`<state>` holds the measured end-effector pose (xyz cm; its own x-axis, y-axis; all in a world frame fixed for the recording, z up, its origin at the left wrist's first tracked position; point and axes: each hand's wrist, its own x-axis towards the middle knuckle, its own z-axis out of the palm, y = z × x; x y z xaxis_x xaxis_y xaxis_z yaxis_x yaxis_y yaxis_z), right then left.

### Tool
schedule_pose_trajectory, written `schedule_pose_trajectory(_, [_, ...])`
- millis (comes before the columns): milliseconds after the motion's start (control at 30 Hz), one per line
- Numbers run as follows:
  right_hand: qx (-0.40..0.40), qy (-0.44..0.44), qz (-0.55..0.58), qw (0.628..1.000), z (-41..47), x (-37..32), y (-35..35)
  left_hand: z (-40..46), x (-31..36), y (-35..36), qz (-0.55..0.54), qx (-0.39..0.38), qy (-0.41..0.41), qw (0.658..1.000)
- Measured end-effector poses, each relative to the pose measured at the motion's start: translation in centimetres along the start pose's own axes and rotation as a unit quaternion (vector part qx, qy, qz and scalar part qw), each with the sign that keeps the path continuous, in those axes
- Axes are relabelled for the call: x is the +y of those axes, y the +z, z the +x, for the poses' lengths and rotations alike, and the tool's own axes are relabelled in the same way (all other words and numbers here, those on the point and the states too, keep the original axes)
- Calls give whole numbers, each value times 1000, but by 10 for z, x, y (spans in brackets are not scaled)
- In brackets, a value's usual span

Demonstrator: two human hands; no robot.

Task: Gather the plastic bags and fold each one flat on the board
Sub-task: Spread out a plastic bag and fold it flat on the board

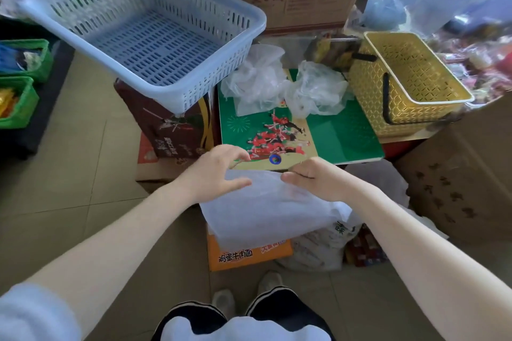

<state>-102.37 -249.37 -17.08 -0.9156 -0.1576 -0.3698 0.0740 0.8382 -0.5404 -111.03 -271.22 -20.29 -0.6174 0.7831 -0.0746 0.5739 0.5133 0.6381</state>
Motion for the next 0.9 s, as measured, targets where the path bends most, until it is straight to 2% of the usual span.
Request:
schedule_pose_trajectory(67, [3,-28,3,1000,1,-7,-1,11,17,6,-63,-64,36,995])
schedule_pose_trajectory(167, [19,-59,3,998,-5,-7,-5,13,18,12,-157,-116,5,981])
schedule_pose_trajectory(267, [14,-48,10,999,-15,4,-8,10,10,12,-165,-141,3,976])
schedule_pose_trajectory(333, [-5,-26,-6,1000,-23,17,-7,7,2,12,-145,-114,6,983])
schedule_pose_trajectory(433, [-9,28,-21,999,-33,41,-3,1,-14,11,-115,-15,-13,993])
schedule_pose_trajectory(500, [11,71,-7,997,-40,55,-1,-6,-27,9,-111,11,-34,993])
schedule_pose_trajectory(567, [58,101,53,992,-45,67,0,-13,-40,10,-109,10,-39,993])
schedule_pose_trajectory(633, [132,117,189,966,-48,75,3,-20,-47,12,-121,16,-42,992])
schedule_pose_trajectory(667, [167,118,274,940,-48,76,4,-22,-49,12,-132,22,-43,990])
schedule_pose_trajectory(767, [222,88,534,811,-43,72,11,-23,-46,13,-141,49,-24,989])
schedule_pose_trajectory(800, [226,76,588,773,-41,71,12,-22,-45,13,-140,56,-17,988])
schedule_pose_trajectory(833, [230,70,612,754,-39,70,11,-21,-44,12,-135,63,-12,989])
schedule_pose_trajectory(867, [233,72,612,752,-39,70,9,-21,-44,11,-130,69,-8,989])
schedule_pose_trajectory(900, [239,80,589,768,-40,70,9,-20,-45,10,-121,74,-5,990])
